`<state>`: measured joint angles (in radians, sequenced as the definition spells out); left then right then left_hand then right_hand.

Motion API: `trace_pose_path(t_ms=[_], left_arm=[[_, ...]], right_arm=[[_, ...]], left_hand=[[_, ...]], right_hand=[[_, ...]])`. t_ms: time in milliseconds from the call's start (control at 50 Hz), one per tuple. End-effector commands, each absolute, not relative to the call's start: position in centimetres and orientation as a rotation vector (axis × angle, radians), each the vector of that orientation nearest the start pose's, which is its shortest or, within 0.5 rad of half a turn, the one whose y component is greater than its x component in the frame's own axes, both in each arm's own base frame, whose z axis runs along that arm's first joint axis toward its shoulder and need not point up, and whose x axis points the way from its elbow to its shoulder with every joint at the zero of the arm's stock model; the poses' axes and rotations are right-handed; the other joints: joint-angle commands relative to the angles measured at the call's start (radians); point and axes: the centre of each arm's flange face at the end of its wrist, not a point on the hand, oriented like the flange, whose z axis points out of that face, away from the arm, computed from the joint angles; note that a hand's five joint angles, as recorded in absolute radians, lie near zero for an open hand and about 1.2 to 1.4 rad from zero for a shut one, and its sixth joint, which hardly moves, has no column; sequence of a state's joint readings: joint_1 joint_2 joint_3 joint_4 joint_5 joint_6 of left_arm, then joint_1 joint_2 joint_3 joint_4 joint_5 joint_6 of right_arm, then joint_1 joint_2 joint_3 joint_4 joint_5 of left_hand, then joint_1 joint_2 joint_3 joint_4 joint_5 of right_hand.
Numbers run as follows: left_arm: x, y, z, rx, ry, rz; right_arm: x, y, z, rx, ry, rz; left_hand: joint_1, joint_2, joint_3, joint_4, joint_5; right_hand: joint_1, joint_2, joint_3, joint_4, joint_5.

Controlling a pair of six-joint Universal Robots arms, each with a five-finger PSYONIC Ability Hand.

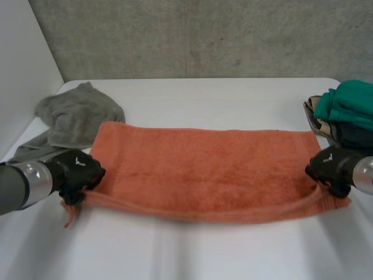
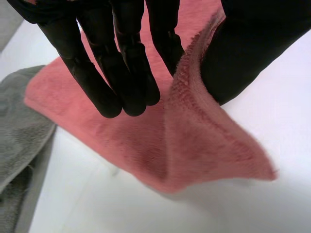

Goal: Fold the laundry.

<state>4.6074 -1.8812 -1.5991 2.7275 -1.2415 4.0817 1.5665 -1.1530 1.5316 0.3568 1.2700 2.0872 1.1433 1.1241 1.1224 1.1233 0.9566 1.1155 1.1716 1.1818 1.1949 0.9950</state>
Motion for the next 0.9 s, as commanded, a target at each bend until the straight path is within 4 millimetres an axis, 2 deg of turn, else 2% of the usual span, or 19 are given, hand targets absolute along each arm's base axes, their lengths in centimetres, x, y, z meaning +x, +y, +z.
trace_pose_path(t_ms=[20, 160, 400, 480, 560, 580, 620, 720, 800, 880, 900], left_arm=[[-18.7, -28.9, 18.2, 1.386, 2.359, -1.326], [-18.1, -28.6, 17.7, 1.327, 2.352, -1.317], [-15.9, -27.5, 17.6, 1.236, 2.370, -1.274], [-15.4, -27.1, 16.9, 1.230, 2.427, -1.235], [-15.4, -26.8, 16.6, 1.255, 2.485, -1.235], [-15.4, -26.8, 16.3, 1.260, 2.509, -1.225], [-15.2, -27.0, 16.0, 1.259, 2.533, -1.208], [-15.1, -27.9, 15.7, 1.257, 2.528, -1.173], [-15.6, -29.7, 15.8, 1.253, 2.475, -1.192], [-16.7, -32.1, 17.5, 1.256, 2.369, -1.312], [-17.7, -33.3, 19.2, 1.265, 2.290, -1.423]], right_arm=[[15.4, -32.9, 17.6, -1.305, 2.545, -1.628], [15.4, -32.8, 18.3, -1.197, 2.518, -1.731], [15.0, -32.2, 18.4, -1.209, 2.520, -1.745], [14.9, -32.1, 18.2, -1.223, 2.530, -1.729], [14.7, -32.0, 18.0, -1.237, 2.536, -1.719], [14.5, -32.1, 17.9, -1.240, 2.537, -1.718], [14.4, -32.1, 17.8, -1.244, 2.540, -1.712], [14.5, -32.4, 17.7, -1.283, 2.532, -1.716], [14.8, -32.8, 17.9, -1.319, 2.515, -1.739], [15.8, -33.7, 18.8, -1.330, 2.453, -1.825], [16.4, -34.4, 19.6, -1.318, 2.412, -1.892]], left_hand=[[-0.078, -0.058, -0.057, -0.058, -0.065], [-0.360, -0.341, -0.339, -0.340, -0.348], [-0.357, -0.338, -0.337, -0.337, -0.345], [-0.240, -0.221, -0.219, -0.220, -0.228], [0.062, 0.081, 0.082, 0.082, 0.074], [0.208, 0.227, 0.229, 0.228, 0.220], [0.253, 0.272, 0.274, 0.273, 0.265], [0.253, 0.272, 0.274, 0.273, 0.265], [0.253, 0.272, 0.274, 0.273, 0.265], [0.253, 0.272, 0.274, 0.273, 0.265], [0.253, 0.272, 0.274, 0.273, 0.265]], right_hand=[[0.281, 0.225, 0.215, 0.201, 0.227], [0.281, 0.225, 0.215, 0.201, 0.227], [0.281, 0.225, 0.215, 0.201, 0.227], [0.281, 0.225, 0.215, 0.201, 0.227], [0.281, 0.225, 0.215, 0.201, 0.227], [0.281, 0.225, 0.215, 0.201, 0.227], [0.281, 0.225, 0.215, 0.201, 0.227], [0.281, 0.225, 0.215, 0.201, 0.227], [0.281, 0.225, 0.215, 0.201, 0.227], [0.281, 0.225, 0.215, 0.201, 0.227], [0.281, 0.225, 0.215, 0.201, 0.227]])
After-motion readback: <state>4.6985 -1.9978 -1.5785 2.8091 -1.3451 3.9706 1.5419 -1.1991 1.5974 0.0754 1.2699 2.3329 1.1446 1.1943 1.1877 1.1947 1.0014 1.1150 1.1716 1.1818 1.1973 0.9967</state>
